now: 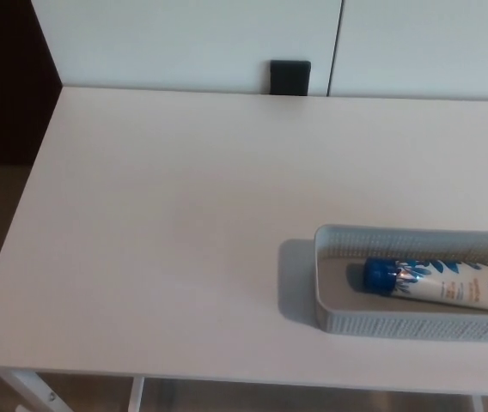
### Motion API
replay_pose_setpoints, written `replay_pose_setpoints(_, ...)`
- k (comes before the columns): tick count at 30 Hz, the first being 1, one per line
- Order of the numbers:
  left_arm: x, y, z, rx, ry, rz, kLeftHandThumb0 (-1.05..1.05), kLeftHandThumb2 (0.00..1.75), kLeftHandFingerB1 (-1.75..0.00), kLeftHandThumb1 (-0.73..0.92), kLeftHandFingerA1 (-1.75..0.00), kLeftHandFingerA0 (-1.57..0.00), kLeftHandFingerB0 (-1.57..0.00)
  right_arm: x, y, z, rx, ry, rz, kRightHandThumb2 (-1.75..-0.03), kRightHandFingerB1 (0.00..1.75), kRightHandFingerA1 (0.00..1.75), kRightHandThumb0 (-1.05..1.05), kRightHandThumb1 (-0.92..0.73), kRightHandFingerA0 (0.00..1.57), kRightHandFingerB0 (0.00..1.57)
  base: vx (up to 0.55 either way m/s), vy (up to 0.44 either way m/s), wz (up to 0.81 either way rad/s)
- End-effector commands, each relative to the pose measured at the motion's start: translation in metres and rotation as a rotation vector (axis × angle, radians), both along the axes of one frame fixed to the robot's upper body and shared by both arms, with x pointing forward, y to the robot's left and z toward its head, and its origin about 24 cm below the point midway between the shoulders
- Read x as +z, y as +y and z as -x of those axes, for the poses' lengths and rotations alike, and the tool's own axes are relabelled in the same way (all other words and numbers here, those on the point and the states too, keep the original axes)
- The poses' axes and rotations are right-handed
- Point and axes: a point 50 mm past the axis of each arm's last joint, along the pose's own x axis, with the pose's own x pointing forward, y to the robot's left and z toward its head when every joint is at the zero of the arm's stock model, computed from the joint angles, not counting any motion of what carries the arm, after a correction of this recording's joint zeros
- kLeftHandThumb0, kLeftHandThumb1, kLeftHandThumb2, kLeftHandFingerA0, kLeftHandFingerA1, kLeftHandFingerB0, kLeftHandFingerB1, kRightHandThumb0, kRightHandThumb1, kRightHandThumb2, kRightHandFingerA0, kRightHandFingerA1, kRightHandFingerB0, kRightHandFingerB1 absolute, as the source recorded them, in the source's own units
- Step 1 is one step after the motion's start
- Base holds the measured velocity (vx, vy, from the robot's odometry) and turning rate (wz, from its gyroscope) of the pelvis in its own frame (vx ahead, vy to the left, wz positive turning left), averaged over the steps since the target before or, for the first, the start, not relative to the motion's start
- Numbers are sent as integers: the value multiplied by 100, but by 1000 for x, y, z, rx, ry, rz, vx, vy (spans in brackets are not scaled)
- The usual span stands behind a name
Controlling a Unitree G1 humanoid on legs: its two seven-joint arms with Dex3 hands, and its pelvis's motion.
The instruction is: The robot walks towards a table in front, picks a shampoo with left hand and puts it in a small grey container
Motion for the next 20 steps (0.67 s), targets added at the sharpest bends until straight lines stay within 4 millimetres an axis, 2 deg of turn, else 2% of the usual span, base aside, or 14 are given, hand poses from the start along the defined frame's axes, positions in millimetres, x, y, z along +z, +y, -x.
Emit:
replay_pose_setpoints(1, 5, 6, 11, -183, 75, -65, -69, 93, -41, 67, -47, -23, -13, 5, -10, 16, -12, -7, 24, -61, 41, 47, -42, -70, 63, 54, 0, 0, 0)
replay_pose_setpoints(3, 5, 6, 11, -231, 91, -69, -71, 94, -40, 68, -46, -21, -11, 5, -9, 14, -16, -11, 23, -61, 41, 47, -42, -70, 64, 54, 0, 0, 0)
replay_pose_setpoints(9, 5, 6, 16, -228, 123, -55, -71, 97, -41, 68, -48, -21, -11, 4, -8, 18, -15, -1, 11, -60, 42, 48, -40, -68, 65, 55, 0, 0, 0)
replay_pose_setpoints(10, 5, 6, 16, -225, 123, -53, -72, 94, -41, 68, -45, -16, -11, 4, -8, 18, -12, -1, 10, -60, 42, 48, -41, -69, 65, 56, 0, 0, 0)
replay_pose_setpoints(13, 5, 7, 17, -226, 134, -56, -71, 95, -41, 69, -46, -22, -13, 4, -7, 18, -5, 3, 10, -61, 41, 47, -39, -69, 64, 55, 0, 0, 0)
replay_pose_setpoints(18, 5, 9, 5, -201, 106, -60, -73, 96, -40, 67, -47, -22, -9, 4, -6, 3, 13, -22, 21, -61, 41, 48, -41, -69, 67, 55, 0, 0, 0)
replay_pose_setpoints(19, 6, 9, 2, -244, 100, -59, -68, 66, -29, 84, -37, -34, -19, 4, -6, 0, -1, -31, 8, -61, 42, 48, -41, -69, 65, 55, 0, 0, 0)
replay_pose_setpoints(20, 6, 9, 2, -244, 100, -59, -68, 66, -29, 84, -37, -34, -19, 4, -6, 0, -1, -31, 8, -61, 42, 48, -41, -69, 65, 55, 0, 0, 0)
